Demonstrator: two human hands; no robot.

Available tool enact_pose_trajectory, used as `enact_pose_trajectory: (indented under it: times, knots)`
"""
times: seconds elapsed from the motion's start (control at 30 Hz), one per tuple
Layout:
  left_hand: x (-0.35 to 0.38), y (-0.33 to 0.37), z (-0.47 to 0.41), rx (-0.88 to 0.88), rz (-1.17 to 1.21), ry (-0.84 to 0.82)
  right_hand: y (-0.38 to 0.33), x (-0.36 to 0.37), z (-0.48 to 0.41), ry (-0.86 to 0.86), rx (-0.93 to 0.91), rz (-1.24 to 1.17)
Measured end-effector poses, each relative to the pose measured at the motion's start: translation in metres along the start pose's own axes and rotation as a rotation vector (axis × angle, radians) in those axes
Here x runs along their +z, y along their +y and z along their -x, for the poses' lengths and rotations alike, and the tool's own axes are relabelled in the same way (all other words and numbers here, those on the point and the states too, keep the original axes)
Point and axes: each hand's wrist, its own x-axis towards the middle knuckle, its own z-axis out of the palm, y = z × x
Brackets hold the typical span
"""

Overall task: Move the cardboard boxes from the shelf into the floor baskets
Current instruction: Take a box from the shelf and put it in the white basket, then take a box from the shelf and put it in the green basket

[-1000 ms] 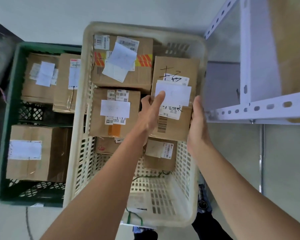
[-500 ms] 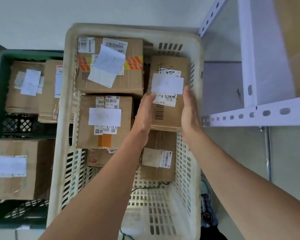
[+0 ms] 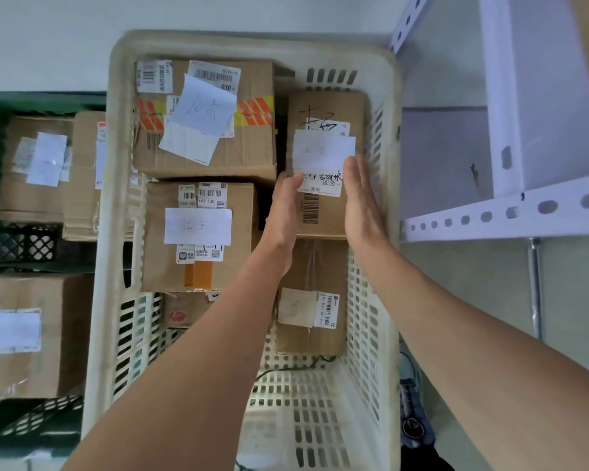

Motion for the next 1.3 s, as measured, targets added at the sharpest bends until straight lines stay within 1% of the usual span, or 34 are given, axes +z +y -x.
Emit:
enact_pose_trajectory:
  times: [0.17,0.3,0.43,0.53,0.73,0.97,1.07,1.17,1.3]
  knots:
    - [-0.004,-0.004,-0.003,0.011,-0.029,-0.022,-0.012,0.002,-0.003,0.089,0.093,-0.233]
    - [-0.006,0.007,0.008,0.0,-0.065,-0.059,-0.017,0.0,0.007,0.08,0.062,-0.184]
    - [-0.008,0.026,0.045,0.036,-0.062,-0.08,-0.036,-0.008,0.024,0.059,0.047,-0.26]
    - [-0.013,0.046,0.084,0.094,-0.022,-0.072,-0.07,-0.017,0.053,-0.006,0.019,-0.277]
    - [-0.021,0.109,0.175,0.197,0.008,-0.143,-0.142,-0.031,0.119,-0.072,-0.11,-0.295]
    - [-0.014,0.19,0.304,0.303,-0.022,-0.202,-0.24,-0.058,0.229,-0.092,-0.213,-0.309]
    - [-0.005,0.22,0.362,0.353,-0.04,-0.213,-0.281,-0.076,0.279,-0.131,-0.248,-0.333]
    - [0.006,0.237,0.415,0.415,-0.054,-0.202,-0.314,-0.096,0.327,-0.168,-0.292,-0.365]
    - [0.027,0.248,0.484,0.519,-0.087,-0.182,-0.341,-0.134,0.386,-0.18,-0.372,-0.38]
